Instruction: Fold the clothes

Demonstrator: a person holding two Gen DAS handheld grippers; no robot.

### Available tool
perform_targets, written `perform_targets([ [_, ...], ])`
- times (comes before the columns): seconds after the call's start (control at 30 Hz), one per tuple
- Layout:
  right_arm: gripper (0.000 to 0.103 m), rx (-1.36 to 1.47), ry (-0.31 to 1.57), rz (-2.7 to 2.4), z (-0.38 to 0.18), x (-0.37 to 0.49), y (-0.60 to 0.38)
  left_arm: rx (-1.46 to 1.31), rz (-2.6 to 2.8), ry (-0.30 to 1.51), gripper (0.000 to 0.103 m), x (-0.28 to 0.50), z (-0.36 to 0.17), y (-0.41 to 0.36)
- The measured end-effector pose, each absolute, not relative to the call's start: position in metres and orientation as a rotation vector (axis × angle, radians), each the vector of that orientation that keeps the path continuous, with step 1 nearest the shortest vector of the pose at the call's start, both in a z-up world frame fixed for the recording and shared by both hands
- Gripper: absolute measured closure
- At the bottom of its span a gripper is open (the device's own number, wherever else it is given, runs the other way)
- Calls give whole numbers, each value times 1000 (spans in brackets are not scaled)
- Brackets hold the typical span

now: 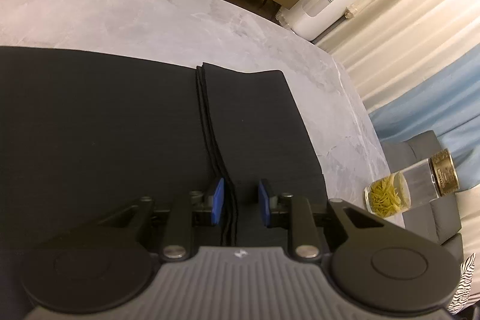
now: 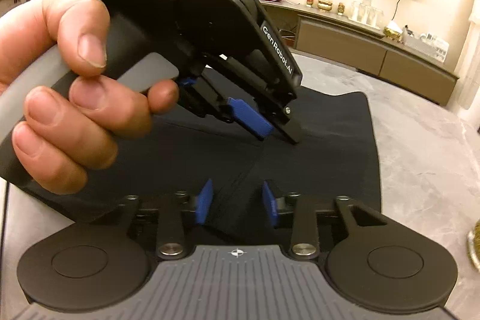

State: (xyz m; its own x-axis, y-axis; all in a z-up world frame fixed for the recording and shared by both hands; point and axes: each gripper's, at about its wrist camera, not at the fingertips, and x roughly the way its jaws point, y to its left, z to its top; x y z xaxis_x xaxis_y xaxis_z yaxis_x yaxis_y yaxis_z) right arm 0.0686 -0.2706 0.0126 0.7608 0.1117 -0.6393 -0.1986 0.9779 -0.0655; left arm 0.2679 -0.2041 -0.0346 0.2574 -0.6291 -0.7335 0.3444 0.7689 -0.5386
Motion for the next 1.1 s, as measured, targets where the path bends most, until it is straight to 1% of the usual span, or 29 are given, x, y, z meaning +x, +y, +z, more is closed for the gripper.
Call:
perform_targets([
  [0.03, 85, -140, 686, 160, 13, 70, -271, -290, -670, 1134, 80, 268, -34, -204],
  [0.07, 93, -152, 685, 148, 13, 70, -271, -293, -670, 1136, 81, 269, -34, -204],
  [0.2, 96, -172, 662, 112, 14, 64, -272, -298, -675, 1126, 82, 269, -31, -200],
  [0.23, 96, -177, 648, 102, 15, 61, -271, -304, -666, 1120, 77, 268, -30, -197],
  [0.27, 96, -177, 632, 95, 18, 59, -270, -311, -654, 1112, 70, 267, -29, -195],
  [0.3, 96, -171, 617, 93, 23, 57, -271, -319, -641, 1105, 53, 266, -28, -192],
  [0.33, 96, -165, 603, 92, 27, 55, -271, -323, -634, 1094, 41, 265, -27, -190],
  [0.4, 96, -157, 583, 98, 33, 49, -270, -313, -652, 1089, 39, 263, -27, -194],
  [0.47, 96, -151, 576, 111, 36, 45, -268, -300, -675, 1087, 41, 261, -27, -199],
  [0.5, 96, -149, 575, 117, 37, 45, -269, -293, -686, 1086, 61, 260, -27, -202],
  [0.53, 96, -149, 574, 122, 36, 46, -270, -275, -688, 1081, 89, 258, -26, -205],
  [0.6, 96, -149, 570, 132, 36, 43, -267, -241, -665, 1039, 93, 252, -20, -205],
  [0.77, 96, -116, 546, 219, 40, 37, -262, -236, -580, 954, 94, 227, 0, -166],
  [0.93, 96, -166, 589, 288, 30, 38, -223, -190, -488, 997, 94, 222, -19, -132],
  [1.1, 94, -185, 627, 295, 18, 37, -206, -150, -491, 988, 93, 224, -20, -133],
])
